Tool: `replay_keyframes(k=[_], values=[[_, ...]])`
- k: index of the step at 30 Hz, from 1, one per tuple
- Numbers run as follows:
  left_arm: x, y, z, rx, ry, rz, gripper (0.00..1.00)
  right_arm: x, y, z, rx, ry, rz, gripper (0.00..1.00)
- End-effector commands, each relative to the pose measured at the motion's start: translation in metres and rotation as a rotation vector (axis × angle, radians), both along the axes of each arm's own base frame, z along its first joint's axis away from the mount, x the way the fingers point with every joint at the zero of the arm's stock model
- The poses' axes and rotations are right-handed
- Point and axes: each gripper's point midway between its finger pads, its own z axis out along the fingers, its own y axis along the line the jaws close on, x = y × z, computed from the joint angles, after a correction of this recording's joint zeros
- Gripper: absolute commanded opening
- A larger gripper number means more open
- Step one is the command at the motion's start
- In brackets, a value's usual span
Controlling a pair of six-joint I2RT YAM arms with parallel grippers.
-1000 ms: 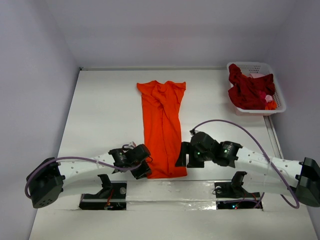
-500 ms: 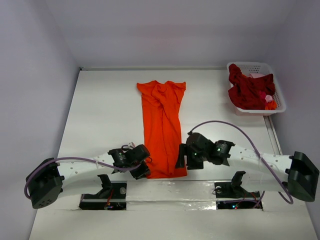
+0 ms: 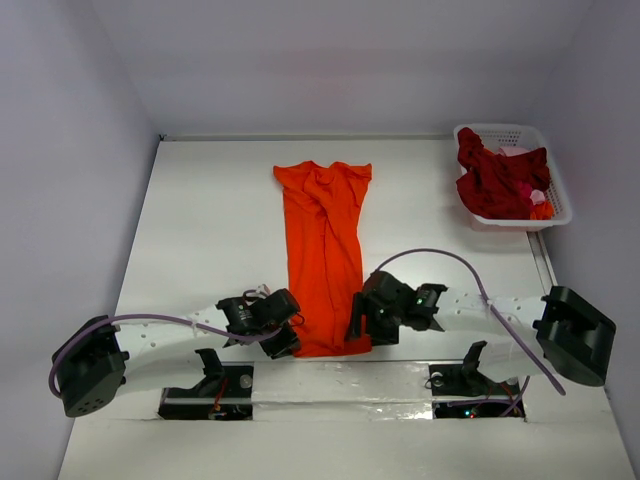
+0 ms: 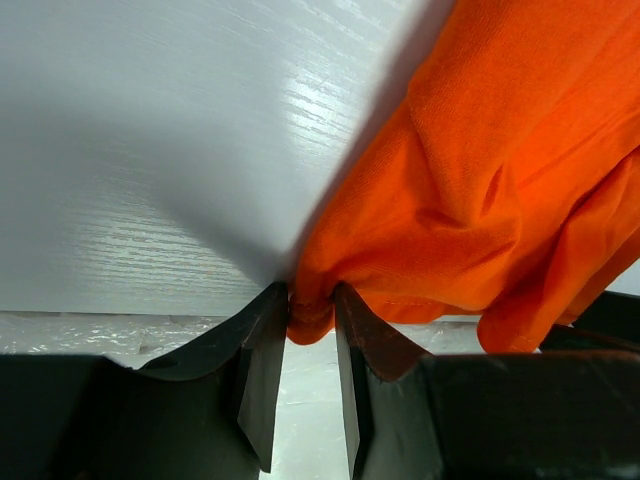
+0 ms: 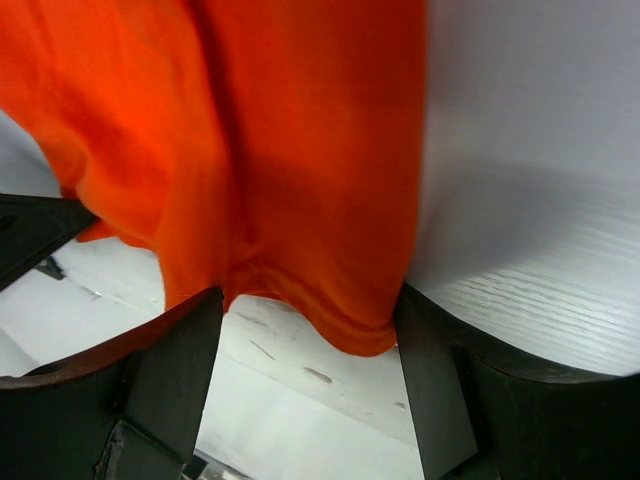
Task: Fold and stack the t-shirts
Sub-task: Grab the bottom of the folded rectangular tshirt with both arms
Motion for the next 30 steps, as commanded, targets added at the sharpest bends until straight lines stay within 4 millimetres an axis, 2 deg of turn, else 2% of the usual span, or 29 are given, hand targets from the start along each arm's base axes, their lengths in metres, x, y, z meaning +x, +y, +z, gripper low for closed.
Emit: replay_keyframes(k=[1, 7, 10, 16, 19, 26, 30], values=[[0.002, 0.006, 0.003, 0.03, -0.012, 0.021, 0.24, -0.003, 0.004, -0.01, 0.022, 0.016, -0.015, 0.74], [0.001, 0.007, 0.003, 0.025, -0.013, 0.027, 0.23, -0.005, 0.001, -0.011, 0.012, 0.022, -0.022, 0.74], [0.001, 0.008, 0.003, 0.027, -0.011, 0.029, 0.23, -0.003, -0.003, -0.005, 0.013, 0.008, -0.047, 0.73], [0.001, 0.008, 0.004, 0.025, -0.013, 0.027, 0.23, -0.003, -0.024, 0.009, -0.012, -0.02, -0.118, 0.68], [0.001, 0.007, 0.003, 0.027, -0.013, 0.029, 0.23, -0.002, -0.023, 0.014, 0.013, -0.032, -0.123, 0.67], [0.002, 0.006, 0.005, 0.027, -0.013, 0.026, 0.23, -0.007, -0.012, -0.006, -0.013, 0.018, -0.058, 0.66], [0.002, 0.006, 0.007, 0.024, -0.017, 0.028, 0.23, -0.009, -0.01, -0.01, 0.001, 0.032, -0.062, 0.65]])
